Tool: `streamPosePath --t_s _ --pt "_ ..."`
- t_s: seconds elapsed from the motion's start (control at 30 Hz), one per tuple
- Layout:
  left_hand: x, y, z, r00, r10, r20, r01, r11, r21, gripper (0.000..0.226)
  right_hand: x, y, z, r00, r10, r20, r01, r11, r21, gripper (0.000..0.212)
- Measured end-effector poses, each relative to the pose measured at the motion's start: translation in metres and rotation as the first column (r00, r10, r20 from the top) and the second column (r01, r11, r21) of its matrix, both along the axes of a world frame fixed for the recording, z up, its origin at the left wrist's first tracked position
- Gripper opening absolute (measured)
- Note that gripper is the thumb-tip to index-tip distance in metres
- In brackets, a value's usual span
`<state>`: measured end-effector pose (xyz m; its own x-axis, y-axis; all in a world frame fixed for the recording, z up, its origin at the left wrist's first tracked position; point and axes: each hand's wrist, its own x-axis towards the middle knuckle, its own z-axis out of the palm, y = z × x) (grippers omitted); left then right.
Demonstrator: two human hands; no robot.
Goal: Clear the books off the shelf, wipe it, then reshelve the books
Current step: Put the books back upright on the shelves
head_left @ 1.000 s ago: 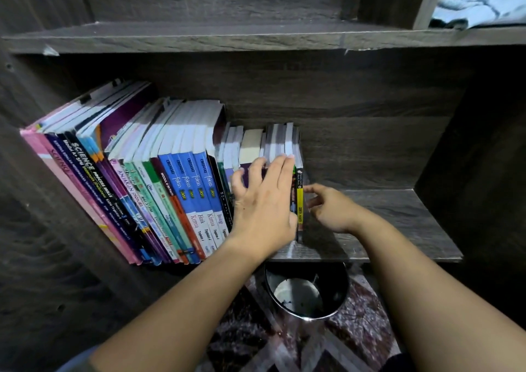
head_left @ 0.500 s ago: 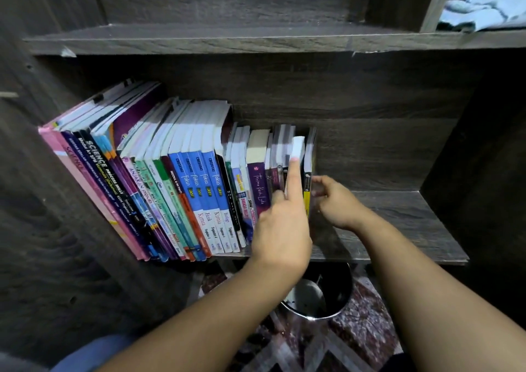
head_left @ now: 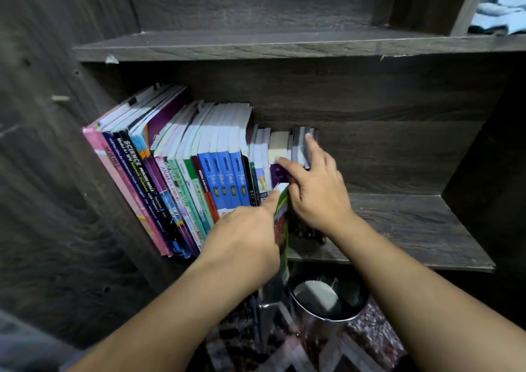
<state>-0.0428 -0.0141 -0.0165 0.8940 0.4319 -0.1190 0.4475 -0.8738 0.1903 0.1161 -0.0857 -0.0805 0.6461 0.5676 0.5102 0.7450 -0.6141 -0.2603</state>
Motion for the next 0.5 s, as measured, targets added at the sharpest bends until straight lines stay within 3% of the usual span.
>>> streamPosePath --t_s 0.07,0.13,0.3,0.5 --pt "-0.002 0.003 0.001 1.0 0.014 -0.012 -0.013 0.999 0.037 0.091 -0.004 0.009 0.0 0.995 -0.092 0.044 0.098 0.985 -0.14 0.054" --pt "-0.005 0.007 0.001 1.0 0.015 0.002 -0.015 0.998 0.061 0.09 -0.01 0.015 -0.003 0.989 -0.131 0.067 0.14 0.977 -0.159 0.055" --pt "-0.008 0.012 0.004 0.999 0.025 0.027 -0.027 0.996 0.087 0.091 -0.003 0.024 -0.014 0.975 -0.215 0.061 0.218 0.975 -0.05 0.046" --pt "-0.013 0.009 0.006 0.999 0.009 0.041 -0.011 0.998 0.056 0.087 0.011 0.031 -0.029 0.93 -0.33 0.164 0.308 0.94 0.146 0.036"
